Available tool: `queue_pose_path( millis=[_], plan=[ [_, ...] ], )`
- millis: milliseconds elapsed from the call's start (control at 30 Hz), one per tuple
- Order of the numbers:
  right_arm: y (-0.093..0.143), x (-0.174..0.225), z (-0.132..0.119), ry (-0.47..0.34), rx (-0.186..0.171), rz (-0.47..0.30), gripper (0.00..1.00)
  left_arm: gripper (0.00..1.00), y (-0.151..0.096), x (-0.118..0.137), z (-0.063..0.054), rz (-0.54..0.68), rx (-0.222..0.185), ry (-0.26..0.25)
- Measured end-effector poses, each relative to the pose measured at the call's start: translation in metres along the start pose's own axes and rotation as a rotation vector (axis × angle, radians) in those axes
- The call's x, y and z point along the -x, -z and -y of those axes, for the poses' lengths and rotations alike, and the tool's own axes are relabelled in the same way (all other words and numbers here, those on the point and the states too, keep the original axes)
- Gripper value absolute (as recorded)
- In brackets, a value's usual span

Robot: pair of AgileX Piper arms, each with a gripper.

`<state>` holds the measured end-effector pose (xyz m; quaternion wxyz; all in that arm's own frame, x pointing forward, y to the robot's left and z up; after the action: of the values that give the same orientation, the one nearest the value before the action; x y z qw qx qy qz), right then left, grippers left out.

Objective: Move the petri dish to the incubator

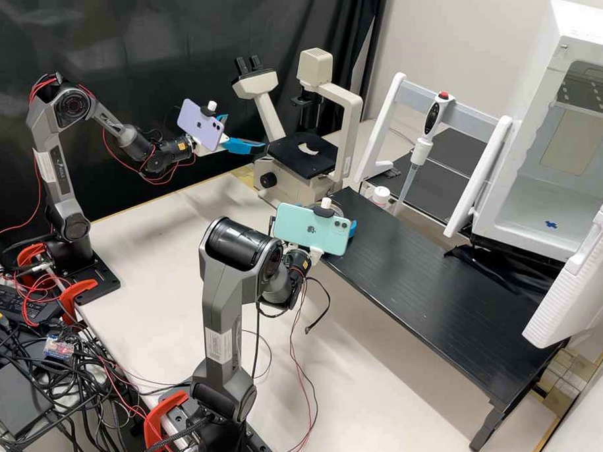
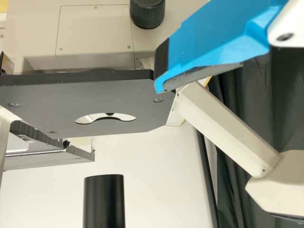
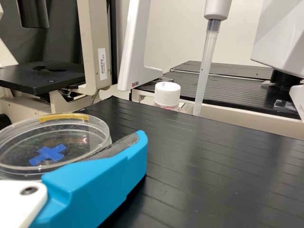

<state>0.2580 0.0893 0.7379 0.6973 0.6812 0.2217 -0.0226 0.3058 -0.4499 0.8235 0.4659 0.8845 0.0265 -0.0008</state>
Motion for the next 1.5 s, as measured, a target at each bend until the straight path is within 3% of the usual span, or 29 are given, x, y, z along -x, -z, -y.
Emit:
queue_pose_path(
  millis=[867,1133,1233,1433,1500],
  plan=[
    [-0.001,0.0,0.0,0.005,0.001,0.01,0.0,1.0,0.0,0.0,0.0,0.0,0.0,0.0],
    [-0.004,0.003,-0.012,-0.031,0.005,0.027,0.0,1.0,0.0,0.0,0.0,0.0,0.0,0.0],
    [-0.014,0.008,-0.026,-0.057,0.028,0.062,0.0,1.0,0.0,0.0,0.0,0.0,0.0,0.0],
    [-0.046,0.021,-0.066,-0.185,0.028,0.166,0.0,1.0,0.0,0.0,0.0,0.0,0.0,0.0],
    [-0.059,0.025,-0.084,-0.249,0.013,0.208,0.0,1.0,0.0,0.0,0.0,0.0,0.0,0.0]
  ],
)
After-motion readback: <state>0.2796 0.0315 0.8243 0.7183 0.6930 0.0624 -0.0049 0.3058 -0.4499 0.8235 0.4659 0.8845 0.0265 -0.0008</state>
